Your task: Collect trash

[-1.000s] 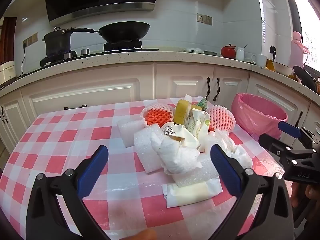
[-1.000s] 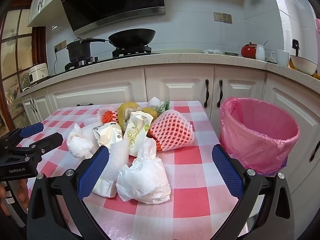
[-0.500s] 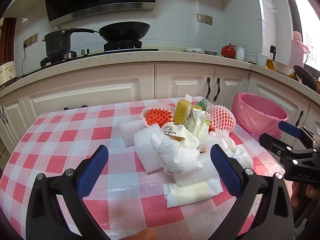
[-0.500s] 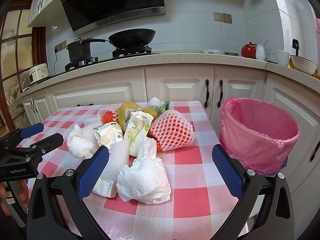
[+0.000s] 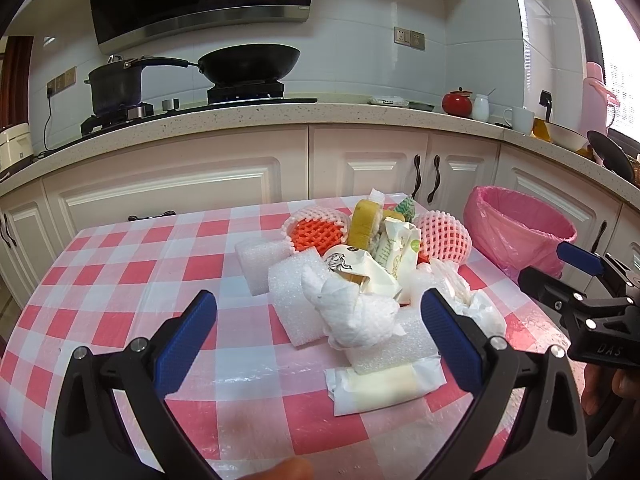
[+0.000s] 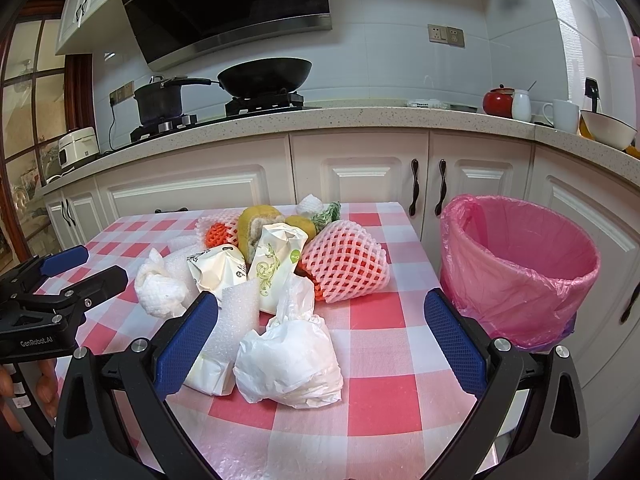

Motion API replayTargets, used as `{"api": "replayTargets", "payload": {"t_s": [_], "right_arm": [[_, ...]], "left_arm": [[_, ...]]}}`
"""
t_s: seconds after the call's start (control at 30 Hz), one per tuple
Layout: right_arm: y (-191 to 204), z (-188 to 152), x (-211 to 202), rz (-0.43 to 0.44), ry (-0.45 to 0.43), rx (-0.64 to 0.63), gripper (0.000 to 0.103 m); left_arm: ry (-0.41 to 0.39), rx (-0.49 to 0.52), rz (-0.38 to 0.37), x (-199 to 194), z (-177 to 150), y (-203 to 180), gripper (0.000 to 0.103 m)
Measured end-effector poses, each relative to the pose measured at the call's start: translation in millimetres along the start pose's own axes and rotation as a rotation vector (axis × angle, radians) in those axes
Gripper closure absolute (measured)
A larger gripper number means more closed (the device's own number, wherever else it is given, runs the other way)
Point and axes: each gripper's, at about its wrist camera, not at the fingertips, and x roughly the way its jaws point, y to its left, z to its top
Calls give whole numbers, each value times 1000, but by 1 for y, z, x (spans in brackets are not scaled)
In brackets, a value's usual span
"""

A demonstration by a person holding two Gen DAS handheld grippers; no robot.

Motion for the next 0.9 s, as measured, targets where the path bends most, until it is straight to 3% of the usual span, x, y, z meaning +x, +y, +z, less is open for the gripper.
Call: {"api": "replayTargets", "payload": {"t_s": [0.9], "right_arm": [[0,1,-4,1,-2,1,6]], "left_arm": [[-2,0,3,-1,1,-1,4]]}}
